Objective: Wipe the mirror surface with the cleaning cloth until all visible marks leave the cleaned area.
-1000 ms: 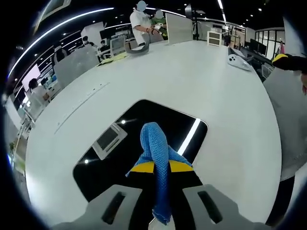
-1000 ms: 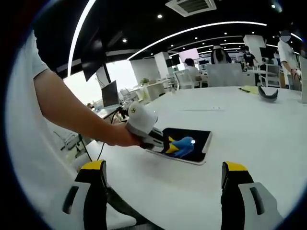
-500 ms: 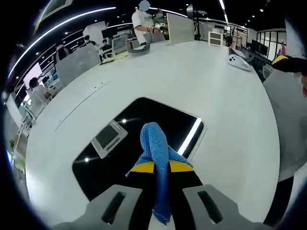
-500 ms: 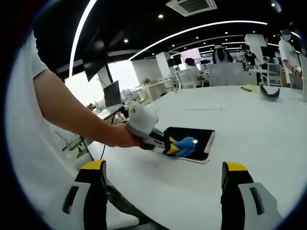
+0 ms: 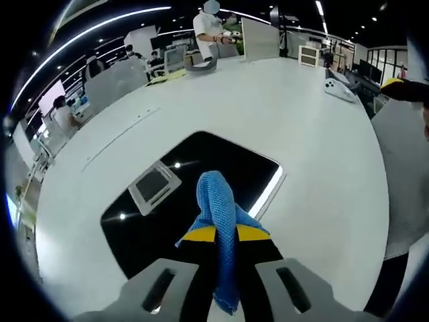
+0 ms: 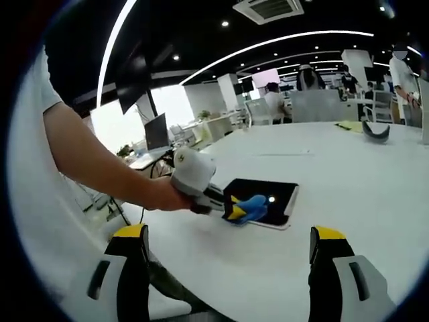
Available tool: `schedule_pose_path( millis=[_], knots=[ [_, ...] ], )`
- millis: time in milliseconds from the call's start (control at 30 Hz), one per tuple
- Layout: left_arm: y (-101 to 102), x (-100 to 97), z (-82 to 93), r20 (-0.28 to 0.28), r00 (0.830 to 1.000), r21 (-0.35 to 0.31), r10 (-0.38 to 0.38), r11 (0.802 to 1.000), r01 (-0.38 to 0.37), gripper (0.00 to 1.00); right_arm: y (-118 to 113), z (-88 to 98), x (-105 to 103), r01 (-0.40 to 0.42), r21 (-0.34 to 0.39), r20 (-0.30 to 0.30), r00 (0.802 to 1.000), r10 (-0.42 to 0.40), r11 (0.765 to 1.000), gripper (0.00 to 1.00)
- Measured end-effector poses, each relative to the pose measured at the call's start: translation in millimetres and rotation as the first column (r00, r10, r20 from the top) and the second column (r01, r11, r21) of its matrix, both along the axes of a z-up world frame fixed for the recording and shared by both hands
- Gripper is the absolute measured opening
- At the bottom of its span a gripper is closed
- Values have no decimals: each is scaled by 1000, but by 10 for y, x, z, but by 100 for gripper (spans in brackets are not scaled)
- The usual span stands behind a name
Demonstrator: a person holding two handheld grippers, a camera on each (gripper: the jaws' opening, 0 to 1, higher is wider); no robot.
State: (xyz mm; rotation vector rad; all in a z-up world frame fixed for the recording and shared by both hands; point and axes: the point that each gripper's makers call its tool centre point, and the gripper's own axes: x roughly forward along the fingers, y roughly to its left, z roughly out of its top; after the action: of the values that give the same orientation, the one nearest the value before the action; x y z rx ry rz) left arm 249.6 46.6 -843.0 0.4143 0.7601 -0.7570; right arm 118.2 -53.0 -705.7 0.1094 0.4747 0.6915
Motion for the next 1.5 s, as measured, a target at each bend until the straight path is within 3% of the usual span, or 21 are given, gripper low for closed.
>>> schedule_pose_path(
  millis=[600,1500],
  knots=[
    [26,3,1,-40,996,-37,74,996,-76,7,-25,23,25,-12,-20,0,1000,12,1000,100],
    [75,125,-13,-23,999,-27,38,999,-38,7,48,14,134,-27,-37,-3,1000,27,999,100]
  ],
)
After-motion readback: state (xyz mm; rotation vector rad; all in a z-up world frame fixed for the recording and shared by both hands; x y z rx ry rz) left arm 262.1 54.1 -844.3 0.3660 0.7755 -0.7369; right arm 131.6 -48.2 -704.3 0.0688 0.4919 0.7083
